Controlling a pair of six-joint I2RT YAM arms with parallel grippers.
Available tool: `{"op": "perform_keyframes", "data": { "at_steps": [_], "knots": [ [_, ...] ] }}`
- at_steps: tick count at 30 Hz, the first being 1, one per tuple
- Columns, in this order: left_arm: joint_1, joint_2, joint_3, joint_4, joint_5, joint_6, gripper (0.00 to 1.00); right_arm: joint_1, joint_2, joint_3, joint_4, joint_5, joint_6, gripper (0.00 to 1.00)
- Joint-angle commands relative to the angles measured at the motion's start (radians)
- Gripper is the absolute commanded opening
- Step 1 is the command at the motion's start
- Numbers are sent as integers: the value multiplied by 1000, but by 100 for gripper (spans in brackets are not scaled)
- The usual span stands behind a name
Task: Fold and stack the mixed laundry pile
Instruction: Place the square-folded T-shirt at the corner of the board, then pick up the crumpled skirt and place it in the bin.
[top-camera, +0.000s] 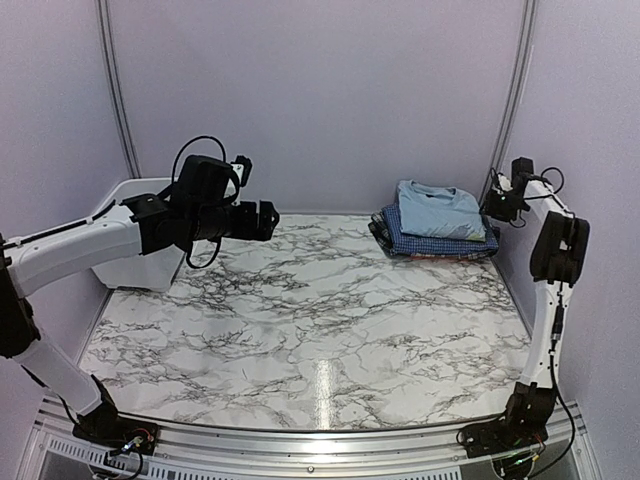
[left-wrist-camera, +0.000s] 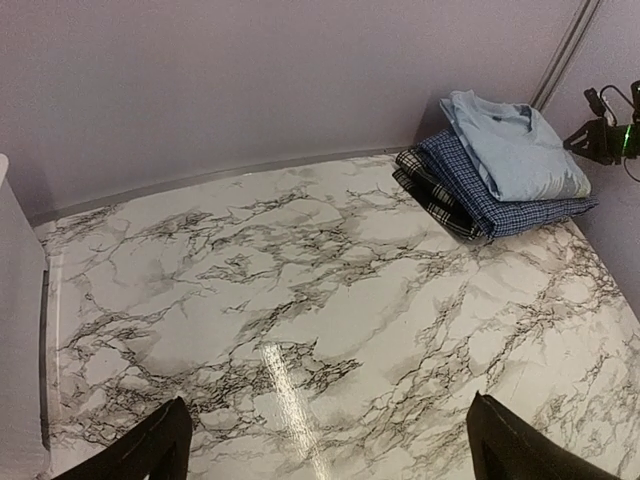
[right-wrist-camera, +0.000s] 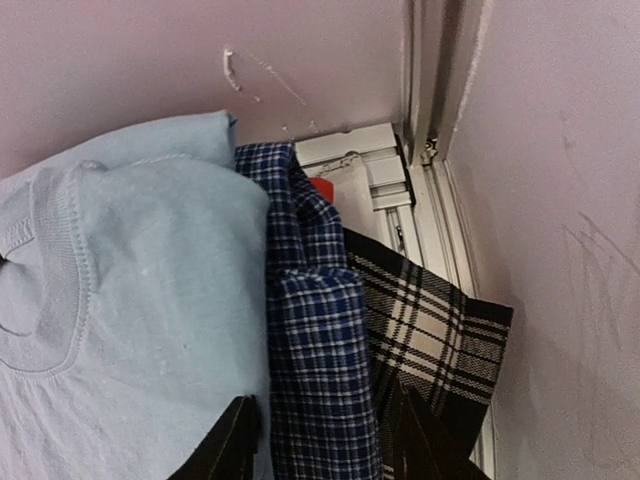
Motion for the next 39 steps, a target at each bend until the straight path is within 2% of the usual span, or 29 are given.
{"op": "perform_keyframes", "data": {
  "at_steps": [1,3,6,11,18,25,33,39],
  "knots": [
    [42,-10,1,-44,60,-72,99,-16,-92,15,1,-9,19,46],
    [64,-3,3,-48,88,-101,99,-16,-112,1,6,-30,25,53],
    [102,9,10,-52,147,-136,99,-16,-150,-25,13,-68,37,68],
    [139,9,22,-55,191,-162,99,-14,-240,-93,38,-153,62,85],
    [153,-8,48,-68,203,-144,99,27,-424,-258,78,-208,67,97],
    [155,-45,39,-86,189,-142,99,116,-580,-399,97,-220,59,98],
    [185,-105,94,-195,120,-116,99,239,-803,-633,131,-196,44,99],
    [343,-155,148,-309,28,-138,99,261,-1011,-823,159,-133,16,98]
  ]
}}
